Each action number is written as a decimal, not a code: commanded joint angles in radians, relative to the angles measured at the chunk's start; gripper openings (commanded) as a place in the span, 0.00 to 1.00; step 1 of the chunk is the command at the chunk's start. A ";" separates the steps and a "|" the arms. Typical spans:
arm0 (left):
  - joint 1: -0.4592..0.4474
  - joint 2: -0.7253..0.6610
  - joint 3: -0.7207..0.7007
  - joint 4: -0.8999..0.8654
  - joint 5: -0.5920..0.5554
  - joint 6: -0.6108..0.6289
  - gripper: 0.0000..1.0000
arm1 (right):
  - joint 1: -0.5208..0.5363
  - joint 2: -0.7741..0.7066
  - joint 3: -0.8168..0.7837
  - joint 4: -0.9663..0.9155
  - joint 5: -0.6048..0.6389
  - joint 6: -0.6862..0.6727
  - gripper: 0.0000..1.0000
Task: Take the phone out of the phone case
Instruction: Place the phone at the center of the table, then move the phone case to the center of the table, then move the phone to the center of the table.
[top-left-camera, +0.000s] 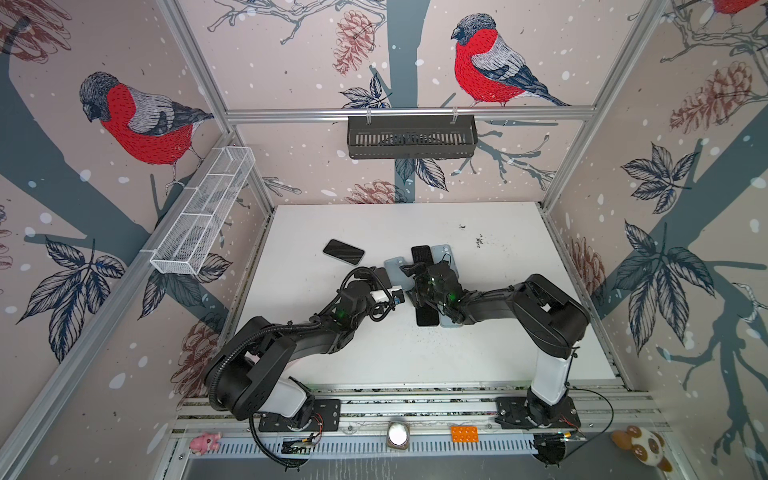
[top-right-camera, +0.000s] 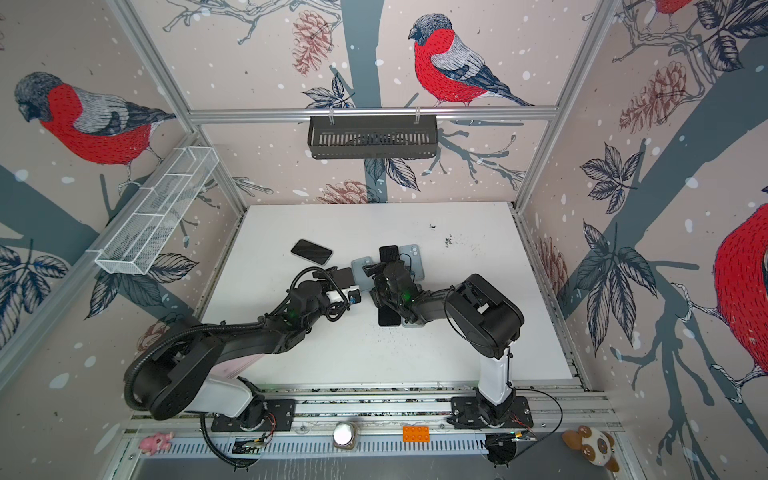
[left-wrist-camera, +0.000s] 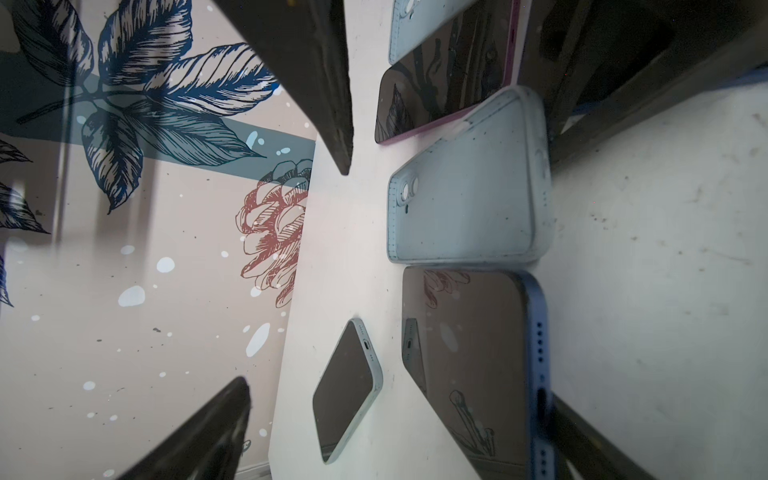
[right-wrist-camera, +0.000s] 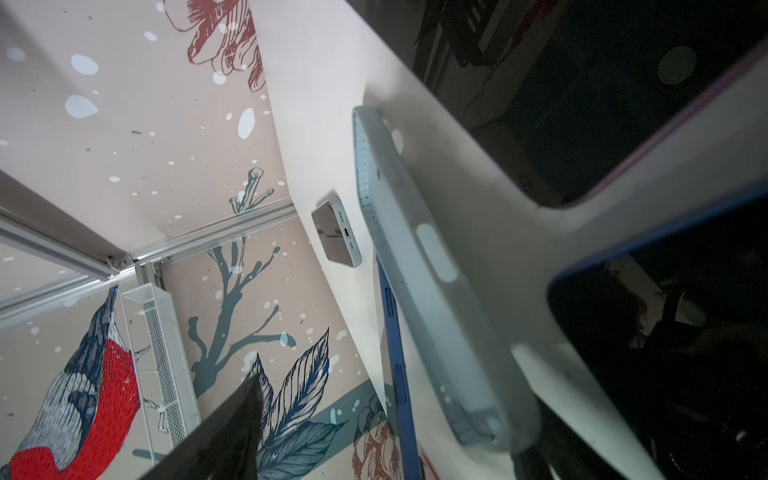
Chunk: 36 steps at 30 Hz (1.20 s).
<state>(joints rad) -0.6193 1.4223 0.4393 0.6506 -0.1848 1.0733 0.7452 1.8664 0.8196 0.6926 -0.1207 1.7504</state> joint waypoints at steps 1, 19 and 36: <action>-0.008 -0.034 0.012 -0.075 0.011 -0.068 0.99 | 0.002 -0.025 -0.010 -0.044 -0.029 -0.055 0.96; -0.056 -0.146 0.027 -0.186 -0.067 -0.258 0.99 | -0.007 -0.145 -0.102 -0.044 -0.140 -0.177 1.00; 0.122 -0.158 0.446 -0.886 -0.009 -1.502 0.98 | 0.045 -0.191 0.146 -0.680 -0.065 -0.936 0.34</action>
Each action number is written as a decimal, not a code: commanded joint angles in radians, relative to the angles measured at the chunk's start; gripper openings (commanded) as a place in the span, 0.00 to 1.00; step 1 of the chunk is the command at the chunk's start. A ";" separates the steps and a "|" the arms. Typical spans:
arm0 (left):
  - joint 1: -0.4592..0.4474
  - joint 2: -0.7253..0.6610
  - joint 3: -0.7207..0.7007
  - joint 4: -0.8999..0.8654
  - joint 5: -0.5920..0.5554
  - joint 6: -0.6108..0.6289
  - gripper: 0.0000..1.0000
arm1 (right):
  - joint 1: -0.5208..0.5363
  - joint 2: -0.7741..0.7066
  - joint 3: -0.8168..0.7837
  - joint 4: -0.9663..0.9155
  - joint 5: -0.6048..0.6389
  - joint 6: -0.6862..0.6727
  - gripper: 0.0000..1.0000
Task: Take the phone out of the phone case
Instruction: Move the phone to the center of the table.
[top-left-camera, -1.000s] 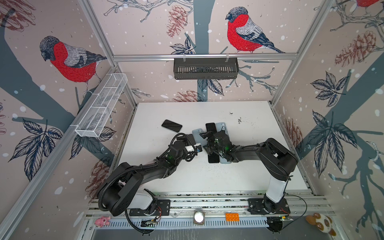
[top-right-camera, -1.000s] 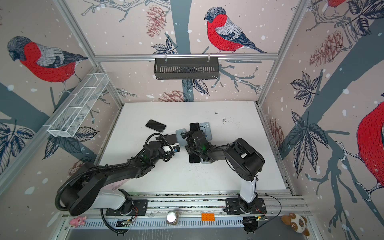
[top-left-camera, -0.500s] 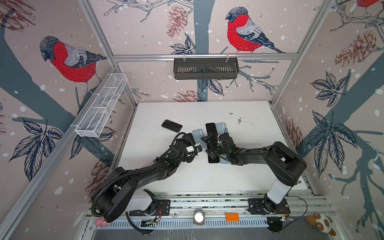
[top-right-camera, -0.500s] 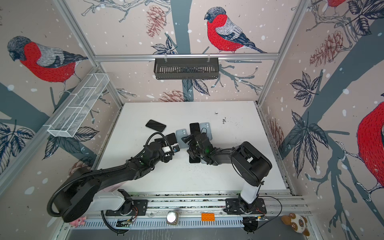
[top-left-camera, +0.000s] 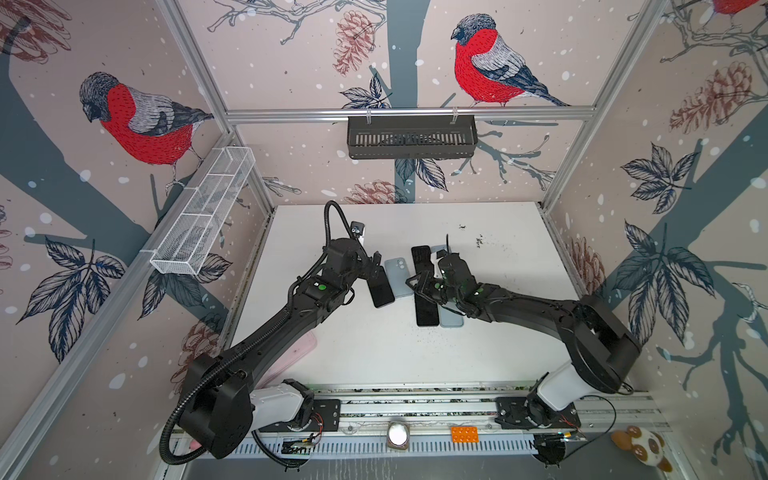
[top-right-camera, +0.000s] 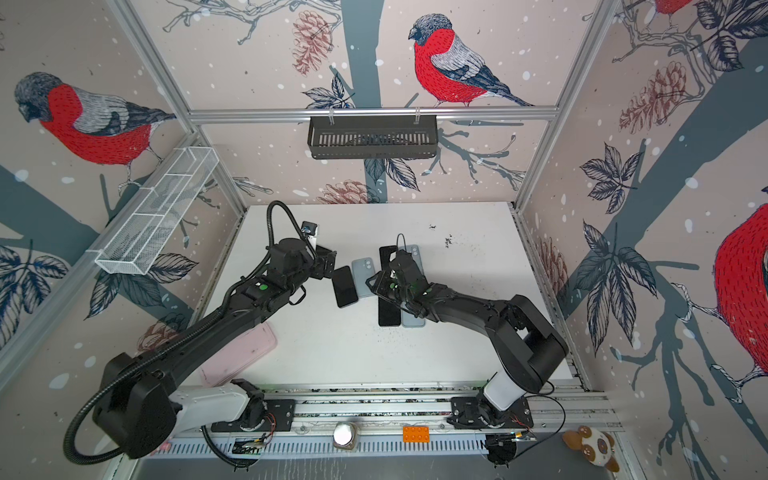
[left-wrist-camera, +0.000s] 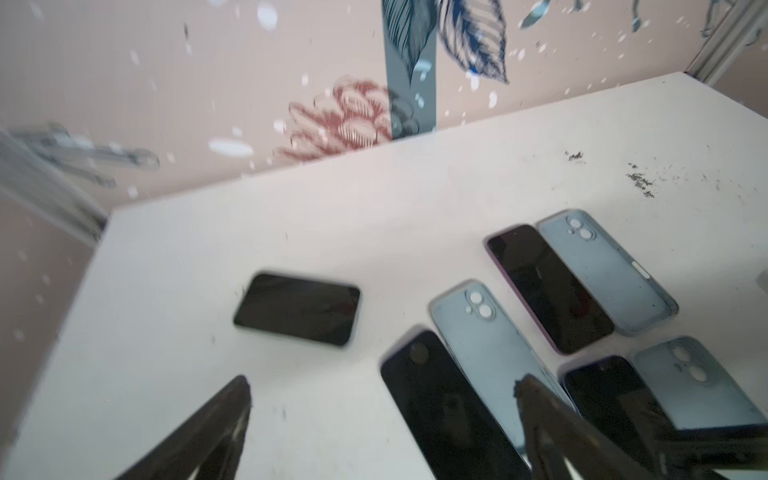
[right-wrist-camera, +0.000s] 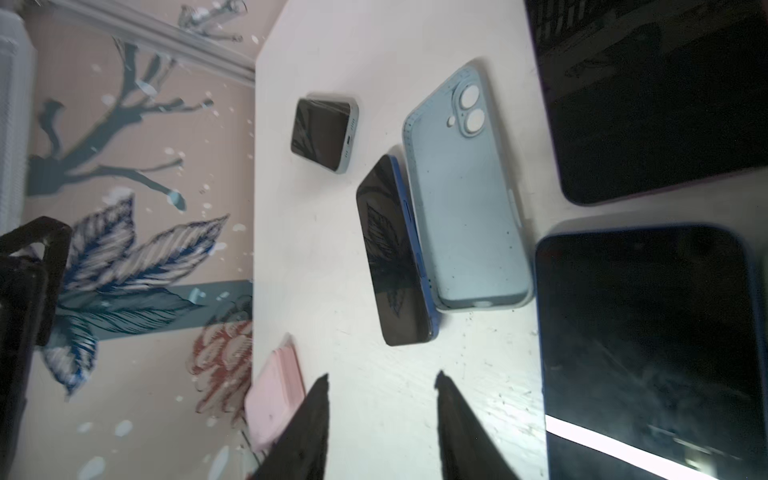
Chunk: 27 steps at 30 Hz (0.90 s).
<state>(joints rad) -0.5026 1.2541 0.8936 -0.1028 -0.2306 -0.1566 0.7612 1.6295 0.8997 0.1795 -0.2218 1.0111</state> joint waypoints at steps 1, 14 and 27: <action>0.010 0.021 -0.016 -0.149 0.030 -0.314 0.98 | 0.047 0.080 0.103 -0.195 0.051 -0.232 0.30; 0.047 0.064 -0.155 -0.110 0.000 -0.466 0.71 | 0.139 0.363 0.314 -0.258 0.118 -0.287 0.18; 0.058 0.225 -0.171 -0.021 -0.010 -0.454 0.53 | 0.125 0.413 0.324 -0.199 0.121 -0.230 0.17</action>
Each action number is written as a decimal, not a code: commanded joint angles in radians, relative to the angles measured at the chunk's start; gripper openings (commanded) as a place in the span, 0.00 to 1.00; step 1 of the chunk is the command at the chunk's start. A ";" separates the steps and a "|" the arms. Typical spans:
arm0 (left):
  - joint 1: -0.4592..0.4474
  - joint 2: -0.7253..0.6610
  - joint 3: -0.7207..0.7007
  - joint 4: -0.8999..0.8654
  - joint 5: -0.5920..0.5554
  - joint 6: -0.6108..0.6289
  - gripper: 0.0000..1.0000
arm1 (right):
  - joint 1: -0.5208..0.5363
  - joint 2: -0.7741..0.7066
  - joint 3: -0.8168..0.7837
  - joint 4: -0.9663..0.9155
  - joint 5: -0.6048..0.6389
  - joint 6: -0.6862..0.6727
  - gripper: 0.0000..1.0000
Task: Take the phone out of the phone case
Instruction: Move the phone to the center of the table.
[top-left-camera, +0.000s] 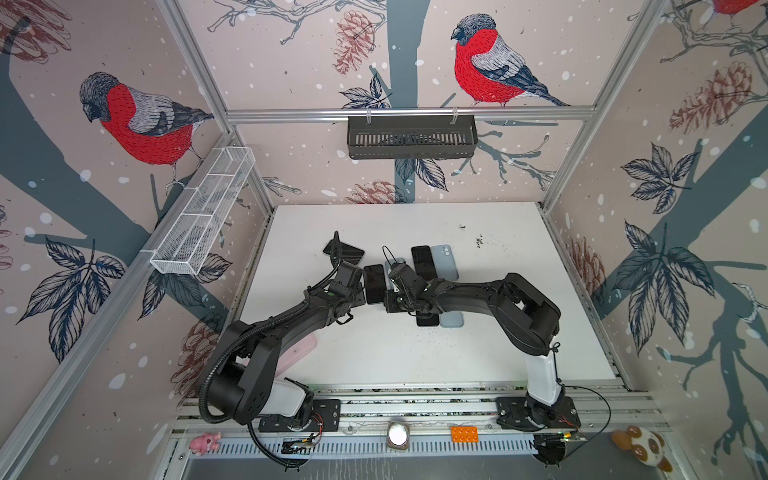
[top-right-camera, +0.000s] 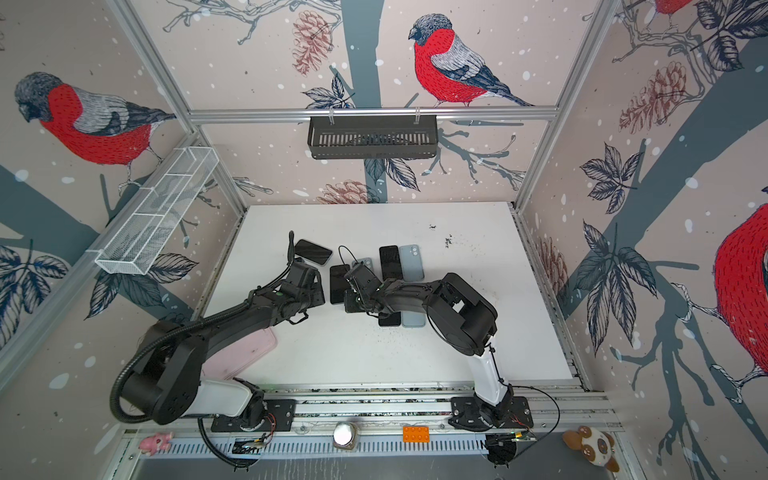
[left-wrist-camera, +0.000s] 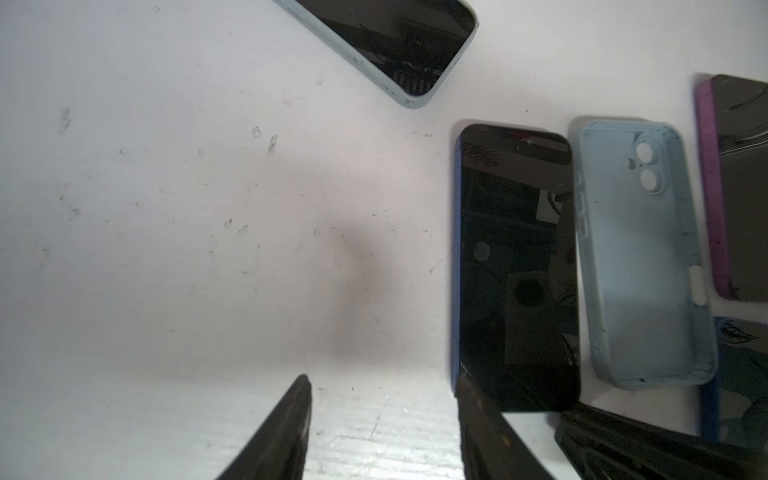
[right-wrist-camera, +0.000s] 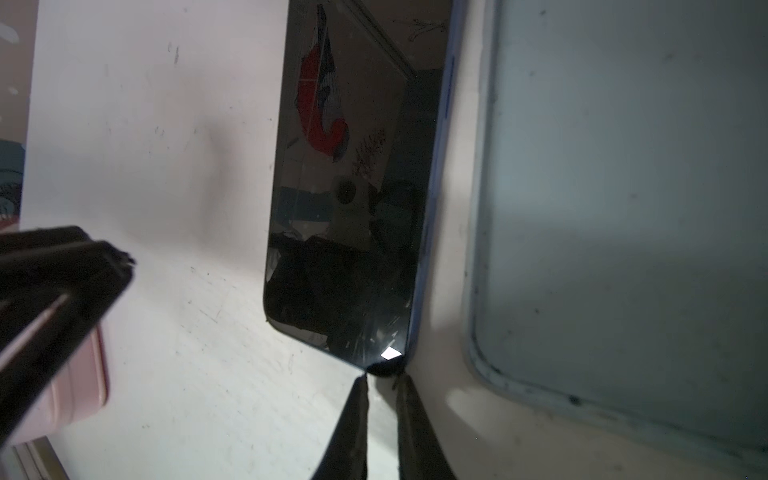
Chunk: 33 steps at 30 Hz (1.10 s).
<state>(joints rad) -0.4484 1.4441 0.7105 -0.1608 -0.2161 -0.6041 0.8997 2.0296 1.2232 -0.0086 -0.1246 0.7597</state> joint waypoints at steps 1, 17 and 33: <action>0.004 0.058 0.015 0.046 -0.015 -0.004 0.50 | -0.021 0.016 -0.001 -0.005 0.027 0.025 0.17; 0.001 0.298 0.147 0.104 0.016 0.031 0.31 | -0.039 -0.172 -0.147 0.057 0.003 0.014 0.21; -0.021 0.359 0.216 0.167 0.066 0.035 0.28 | -0.090 -0.104 -0.176 0.065 0.043 0.027 0.17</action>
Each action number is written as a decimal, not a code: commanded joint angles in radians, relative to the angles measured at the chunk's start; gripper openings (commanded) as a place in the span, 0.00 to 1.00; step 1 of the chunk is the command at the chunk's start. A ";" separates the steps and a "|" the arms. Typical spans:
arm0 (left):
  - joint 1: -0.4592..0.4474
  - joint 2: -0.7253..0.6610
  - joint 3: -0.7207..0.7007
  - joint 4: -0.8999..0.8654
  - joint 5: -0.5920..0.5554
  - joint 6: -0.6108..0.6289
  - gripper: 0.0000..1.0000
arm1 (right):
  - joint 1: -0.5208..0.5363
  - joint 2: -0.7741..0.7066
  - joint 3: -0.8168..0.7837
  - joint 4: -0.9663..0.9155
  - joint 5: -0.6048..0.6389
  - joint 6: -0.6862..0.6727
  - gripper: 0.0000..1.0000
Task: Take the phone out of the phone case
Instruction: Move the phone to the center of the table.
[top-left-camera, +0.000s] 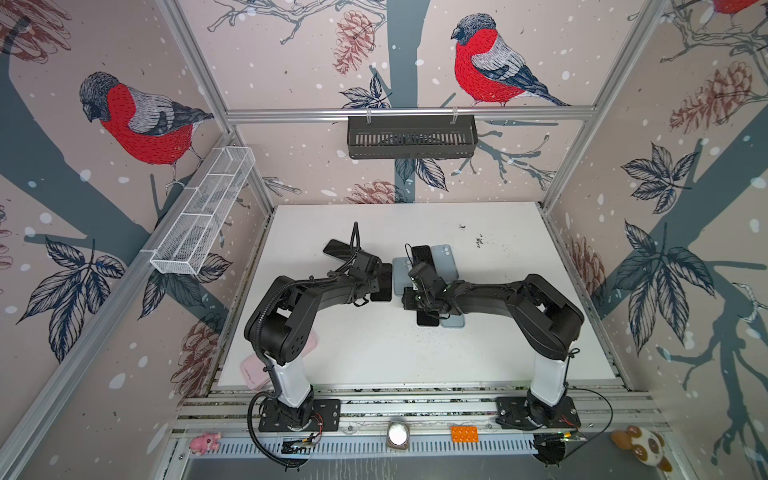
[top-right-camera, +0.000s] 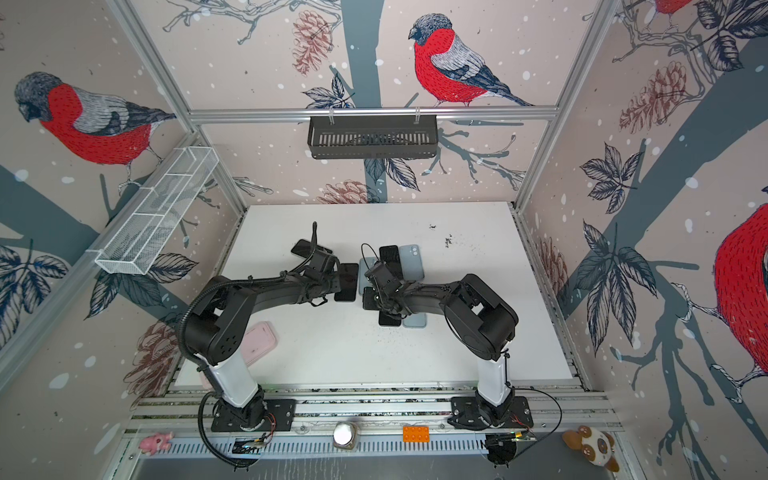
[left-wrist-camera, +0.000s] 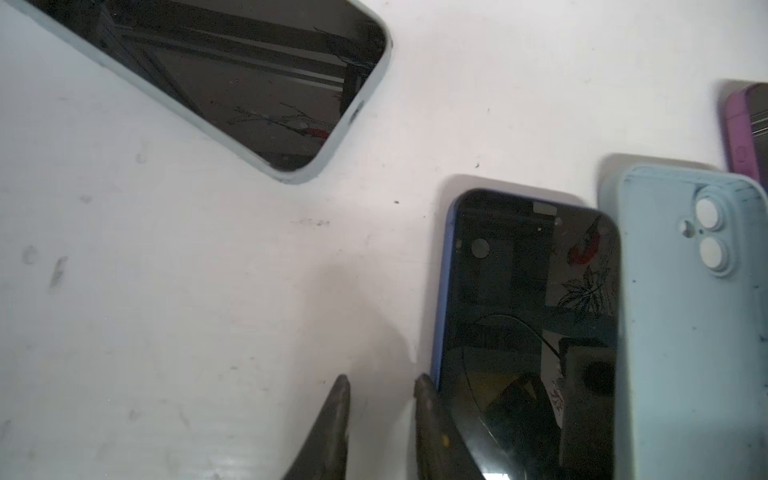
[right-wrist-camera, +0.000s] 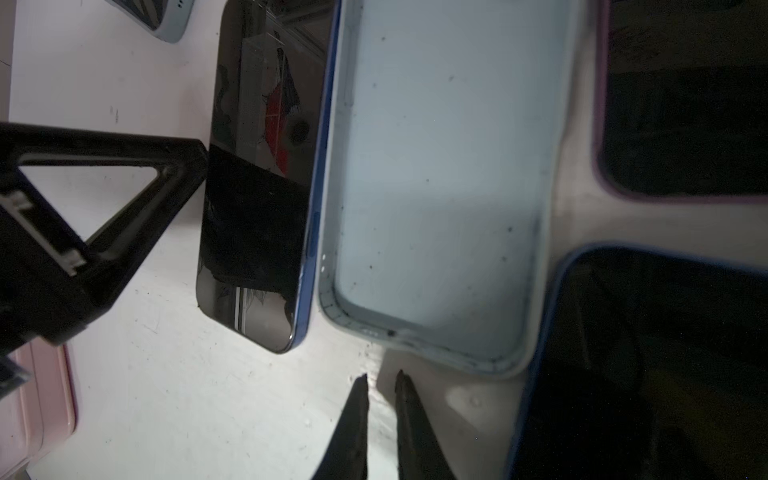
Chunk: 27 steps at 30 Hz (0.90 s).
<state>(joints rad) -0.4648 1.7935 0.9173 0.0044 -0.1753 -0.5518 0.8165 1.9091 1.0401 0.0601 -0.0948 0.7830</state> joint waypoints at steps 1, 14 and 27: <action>-0.003 0.012 0.013 0.002 0.025 -0.020 0.28 | -0.014 0.022 0.009 0.001 0.012 0.004 0.16; 0.000 0.032 0.063 0.008 0.003 -0.046 0.27 | -0.023 0.013 0.008 0.025 -0.017 0.000 0.15; 0.012 -0.045 0.040 0.008 -0.026 -0.063 0.37 | 0.079 -0.020 -0.030 0.047 -0.016 0.042 0.15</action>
<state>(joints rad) -0.4564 1.7775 0.9680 -0.0059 -0.1677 -0.5945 0.8932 1.8736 0.9974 0.0998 -0.1074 0.8097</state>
